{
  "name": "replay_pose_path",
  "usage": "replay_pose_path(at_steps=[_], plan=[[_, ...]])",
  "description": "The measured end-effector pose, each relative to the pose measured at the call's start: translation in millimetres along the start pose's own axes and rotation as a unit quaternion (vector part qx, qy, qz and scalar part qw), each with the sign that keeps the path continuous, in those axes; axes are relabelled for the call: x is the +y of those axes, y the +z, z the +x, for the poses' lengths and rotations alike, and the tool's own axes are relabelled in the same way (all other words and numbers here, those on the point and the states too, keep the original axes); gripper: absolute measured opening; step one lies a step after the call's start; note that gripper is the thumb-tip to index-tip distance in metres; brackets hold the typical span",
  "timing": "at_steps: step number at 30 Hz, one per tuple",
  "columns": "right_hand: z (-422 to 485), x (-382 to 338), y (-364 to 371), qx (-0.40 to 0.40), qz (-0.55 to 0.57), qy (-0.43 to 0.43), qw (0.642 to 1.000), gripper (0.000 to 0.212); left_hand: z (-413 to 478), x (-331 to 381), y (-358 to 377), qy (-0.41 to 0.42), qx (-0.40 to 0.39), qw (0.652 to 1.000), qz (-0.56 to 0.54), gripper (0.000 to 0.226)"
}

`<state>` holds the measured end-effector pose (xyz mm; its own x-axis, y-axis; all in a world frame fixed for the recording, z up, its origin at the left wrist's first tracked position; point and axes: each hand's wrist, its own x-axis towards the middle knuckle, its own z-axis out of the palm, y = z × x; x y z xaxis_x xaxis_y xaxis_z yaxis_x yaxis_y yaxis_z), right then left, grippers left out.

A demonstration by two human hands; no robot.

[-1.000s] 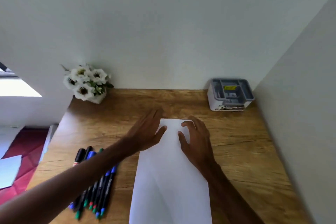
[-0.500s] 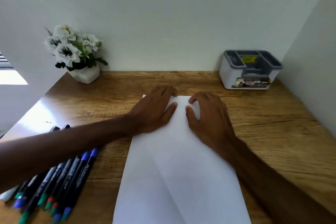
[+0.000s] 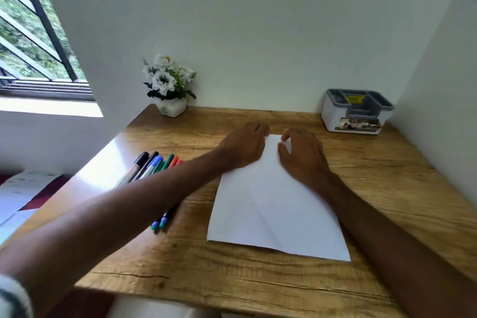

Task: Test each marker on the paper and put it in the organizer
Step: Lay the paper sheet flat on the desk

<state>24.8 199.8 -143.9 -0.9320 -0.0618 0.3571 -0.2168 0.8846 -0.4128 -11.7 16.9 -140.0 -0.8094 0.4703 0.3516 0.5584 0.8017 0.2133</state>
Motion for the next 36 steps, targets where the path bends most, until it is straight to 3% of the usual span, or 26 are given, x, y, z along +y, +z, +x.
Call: replay_pose_path(at_steps=[10, 16, 21, 27, 31, 34, 36], plan=[[-4, -4, -2, -0.037, 0.0, -0.033, 0.999, 0.034, -6, 13, -8, -0.035, -0.002, 0.999, 0.023, 0.029], [-22, -23, 5, -0.134, -0.076, 0.007, 0.988, 0.058, -9, 18, -12, -0.051, -0.001, 0.999, 0.019, 0.028], [-20, -26, 7, -0.153, -0.087, 0.011, 0.984, 0.063, -9, 11, -11, -0.043, -0.005, 0.999, 0.024, 0.027], [-6, -24, 9, -0.179, -0.072, -0.031, 0.981, 0.069, 1, -9, -29, -0.011, -0.066, 0.994, 0.088, 0.025], [8, -33, 5, -0.224, -0.066, -0.077, 0.969, 0.069, 2, -51, -68, 0.007, -0.124, 0.992, 0.027, 0.024], [17, -53, 6, -0.156, -0.082, -0.13, 0.976, 0.06, -6, -82, -89, -0.007, -0.1, 0.995, -0.014, 0.044], [14, -82, 3, -0.07, 0.002, -0.177, 0.982, 0.042, -16, -105, -93, -0.015, -0.057, 0.998, -0.038, 0.058]])
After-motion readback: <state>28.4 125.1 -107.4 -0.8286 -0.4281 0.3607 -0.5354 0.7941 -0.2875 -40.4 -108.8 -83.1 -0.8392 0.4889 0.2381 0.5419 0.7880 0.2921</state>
